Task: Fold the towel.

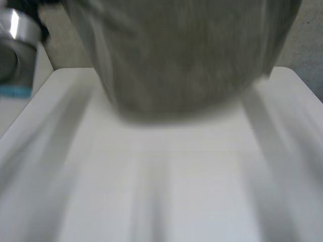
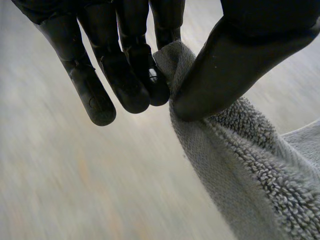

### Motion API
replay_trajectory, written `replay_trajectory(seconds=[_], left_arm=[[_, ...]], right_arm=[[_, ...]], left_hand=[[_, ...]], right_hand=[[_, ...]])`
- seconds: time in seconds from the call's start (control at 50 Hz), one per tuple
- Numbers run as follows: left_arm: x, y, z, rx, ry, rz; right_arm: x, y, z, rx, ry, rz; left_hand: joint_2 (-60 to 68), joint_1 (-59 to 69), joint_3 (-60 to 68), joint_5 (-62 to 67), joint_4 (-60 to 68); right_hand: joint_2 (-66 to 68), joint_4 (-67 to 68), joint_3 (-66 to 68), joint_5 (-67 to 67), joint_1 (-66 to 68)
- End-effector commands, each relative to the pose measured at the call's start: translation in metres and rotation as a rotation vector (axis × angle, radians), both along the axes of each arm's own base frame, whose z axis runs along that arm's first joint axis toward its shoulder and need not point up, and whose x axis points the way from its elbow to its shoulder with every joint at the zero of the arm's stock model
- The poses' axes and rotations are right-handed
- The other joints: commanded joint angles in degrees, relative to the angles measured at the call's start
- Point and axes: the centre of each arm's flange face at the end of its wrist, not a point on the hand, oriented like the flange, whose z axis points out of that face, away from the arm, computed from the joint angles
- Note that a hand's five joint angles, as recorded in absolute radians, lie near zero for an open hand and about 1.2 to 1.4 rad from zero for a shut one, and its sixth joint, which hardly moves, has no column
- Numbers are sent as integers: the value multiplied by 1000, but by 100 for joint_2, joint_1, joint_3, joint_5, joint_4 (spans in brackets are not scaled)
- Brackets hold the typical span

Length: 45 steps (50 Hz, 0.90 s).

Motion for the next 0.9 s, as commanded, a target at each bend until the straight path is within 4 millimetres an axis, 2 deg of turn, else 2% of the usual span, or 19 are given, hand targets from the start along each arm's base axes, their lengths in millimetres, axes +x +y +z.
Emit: replay_trajectory(seconds=[0.02,0.08,0.12,0.14,0.18,0.2,0.24,0.26,0.3,0.32,0.36,0.38,0.4,0.42,0.46,0.52,0.64,0.74,0.9], left_arm=[[16,18,96,-225,232,-8],[15,17,93,-215,228,-12],[12,10,72,-152,204,-19],[12,10,72,-151,204,-19],[9,1,29,-27,159,-25],[9,1,28,-26,158,-26],[10,-4,-31,131,87,-38],[10,-4,-31,132,86,-38],[7,3,-88,272,8,-89],[7,3,-88,273,8,-89],[11,12,-147,395,-55,-140],[11,13,-147,396,-55,-140],[13,20,-173,442,-82,-166],[13,20,-173,443,-82,-166],[14,38,-210,480,-163,-218],[19,52,-233,478,-259,-240],[35,63,-238,480,-340,-244],[55,68,-214,465,-346,-219],[64,96,-172,417,-349,-204]], right_arm=[[-8,14,29,-37,-157,88],[-6,11,16,20,-130,100],[1,6,-20,159,-48,145],[1,6,-20,159,-48,145],[6,4,-62,296,52,191],[6,4,-62,296,52,191],[9,7,-118,455,150,229],[9,7,-118,456,150,229],[7,18,-164,550,241,247],[7,18,-164,550,242,247],[5,28,-208,606,321,249],[5,28,-208,606,321,249],[4,35,-231,634,354,247],[4,36,-231,634,354,247],[-1,48,-268,679,392,239],[-6,59,-294,712,411,230],[-10,73,-302,740,423,223],[-15,84,-277,718,408,205],[-60,107,-224,765,344,105]], left_hand=[[221,575,250,447,184],[221,575,250,447,184],[221,575,250,447,184],[221,575,250,447,184],[221,575,250,447,184],[221,575,250,447,184],[221,575,250,447,184],[221,575,250,447,184],[221,575,250,447,184],[221,575,250,447,184],[221,575,250,447,184],[221,575,250,447,184],[221,575,250,447,184],[221,575,250,447,184],[221,575,250,447,184],[221,575,250,447,184],[221,575,250,447,184],[221,575,250,447,184],[221,575,250,447,184]], right_hand=[[453,281,255,359,347],[453,281,255,359,347],[453,281,255,359,347],[453,281,255,359,347],[453,281,255,359,347],[453,281,255,359,347],[453,281,255,359,347],[453,281,255,359,347],[453,281,255,359,347],[453,281,255,359,347],[453,281,255,359,347],[453,281,255,359,347],[453,281,255,359,347],[453,281,255,359,347],[453,281,255,359,347],[453,281,255,359,347],[453,281,255,359,347],[453,281,255,359,347],[453,281,255,359,347]])
